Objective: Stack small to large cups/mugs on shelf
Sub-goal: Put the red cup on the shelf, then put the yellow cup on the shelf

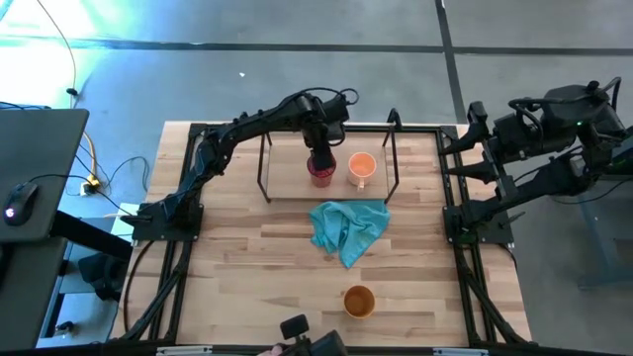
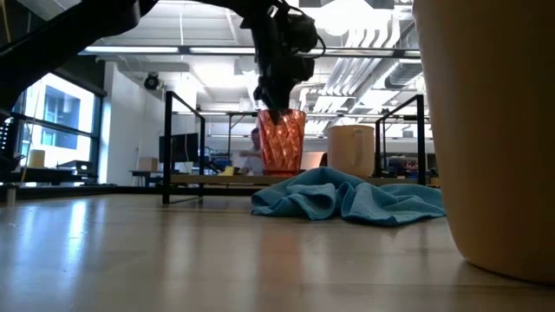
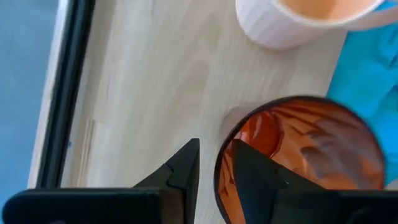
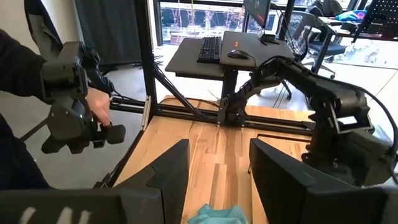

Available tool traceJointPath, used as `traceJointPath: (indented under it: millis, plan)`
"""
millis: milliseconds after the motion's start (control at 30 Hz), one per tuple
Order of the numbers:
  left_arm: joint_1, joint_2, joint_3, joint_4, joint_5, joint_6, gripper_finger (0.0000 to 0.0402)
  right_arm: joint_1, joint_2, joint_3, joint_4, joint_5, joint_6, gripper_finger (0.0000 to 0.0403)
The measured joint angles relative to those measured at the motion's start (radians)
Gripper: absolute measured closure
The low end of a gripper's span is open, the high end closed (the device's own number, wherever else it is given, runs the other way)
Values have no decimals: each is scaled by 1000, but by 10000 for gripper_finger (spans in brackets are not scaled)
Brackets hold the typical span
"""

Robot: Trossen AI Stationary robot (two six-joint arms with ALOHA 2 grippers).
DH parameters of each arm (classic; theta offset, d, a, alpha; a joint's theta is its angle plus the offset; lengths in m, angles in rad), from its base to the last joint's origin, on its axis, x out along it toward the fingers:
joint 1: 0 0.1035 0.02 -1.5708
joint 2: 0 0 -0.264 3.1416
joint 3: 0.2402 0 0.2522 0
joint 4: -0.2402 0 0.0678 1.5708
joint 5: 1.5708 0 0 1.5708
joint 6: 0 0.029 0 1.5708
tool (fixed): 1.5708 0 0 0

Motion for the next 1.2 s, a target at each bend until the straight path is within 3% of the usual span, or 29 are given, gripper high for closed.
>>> traceJointPath:
  millis: [500,733,933,1200]
  plan:
    - [-18,-155,5,-81,-15,-2,318,0,5,0,0,0,4,242]
    - [-57,-285,5,-181,12,-30,318,0,40,0,-138,0,184,242]
    - [-127,-375,5,-183,122,-78,318,0,95,0,-199,-21,293,242]
    - [-292,-396,6,-183,132,-101,318,0,160,0,-265,-76,359,242]
